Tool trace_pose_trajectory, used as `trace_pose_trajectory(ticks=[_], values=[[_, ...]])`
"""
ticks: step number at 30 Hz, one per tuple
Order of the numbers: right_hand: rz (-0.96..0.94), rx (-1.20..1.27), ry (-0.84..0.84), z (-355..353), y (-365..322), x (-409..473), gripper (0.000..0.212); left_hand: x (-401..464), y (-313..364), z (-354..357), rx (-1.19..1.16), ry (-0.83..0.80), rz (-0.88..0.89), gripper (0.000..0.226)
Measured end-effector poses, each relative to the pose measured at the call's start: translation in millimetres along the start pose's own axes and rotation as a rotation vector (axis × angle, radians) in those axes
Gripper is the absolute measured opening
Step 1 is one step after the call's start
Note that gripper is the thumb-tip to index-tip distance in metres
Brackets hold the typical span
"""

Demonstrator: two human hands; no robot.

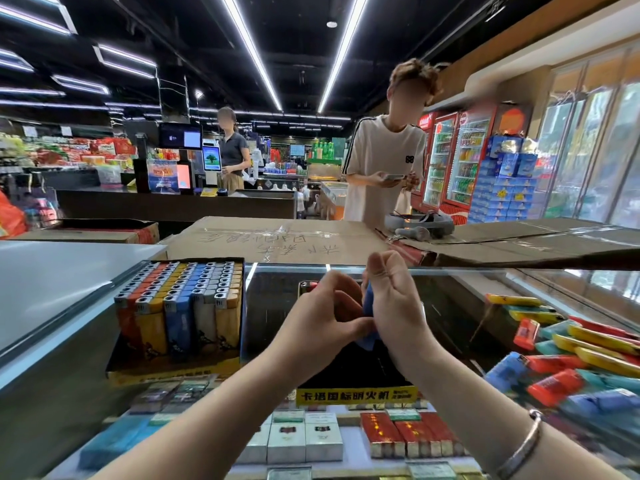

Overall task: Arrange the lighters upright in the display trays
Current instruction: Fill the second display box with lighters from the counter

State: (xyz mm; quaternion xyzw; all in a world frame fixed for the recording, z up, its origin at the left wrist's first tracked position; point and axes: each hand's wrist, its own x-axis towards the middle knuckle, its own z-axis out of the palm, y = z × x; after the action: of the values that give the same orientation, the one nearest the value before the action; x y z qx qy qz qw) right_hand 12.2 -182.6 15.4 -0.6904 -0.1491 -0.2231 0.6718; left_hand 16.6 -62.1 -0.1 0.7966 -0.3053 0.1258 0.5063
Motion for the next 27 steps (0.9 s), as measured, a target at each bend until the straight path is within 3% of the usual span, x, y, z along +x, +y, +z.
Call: trace_pose_trajectory(ticks=[7,12,16,19,21,23,27], values=[[-0.076,-0.152,-0.114,0,3,2,0.021,0,-5,-3,-0.022,-0.011,0.016,0.031],[-0.051,-0.119,-0.187,-7,2,10,0.019,2,-8,-8,-0.081,-0.007,-0.033,0.022],[-0.073,-0.170,0.035,-30,2,22,0.012,4,-11,-16,-0.112,0.026,-0.047,0.012],[0.035,-0.351,0.137,-53,6,31,0.008,6,-13,-24,-0.102,0.061,-0.026,0.016],[0.197,-0.404,0.040,-63,12,33,0.003,7,-14,-29,-0.070,0.098,-0.007,0.021],[0.313,-0.404,-0.117,-64,17,32,0.010,7,-15,-32,-0.020,0.134,0.006,0.034],[0.331,-0.446,-0.246,-58,20,30,0.028,7,-18,-36,0.018,0.149,0.017,0.043]])
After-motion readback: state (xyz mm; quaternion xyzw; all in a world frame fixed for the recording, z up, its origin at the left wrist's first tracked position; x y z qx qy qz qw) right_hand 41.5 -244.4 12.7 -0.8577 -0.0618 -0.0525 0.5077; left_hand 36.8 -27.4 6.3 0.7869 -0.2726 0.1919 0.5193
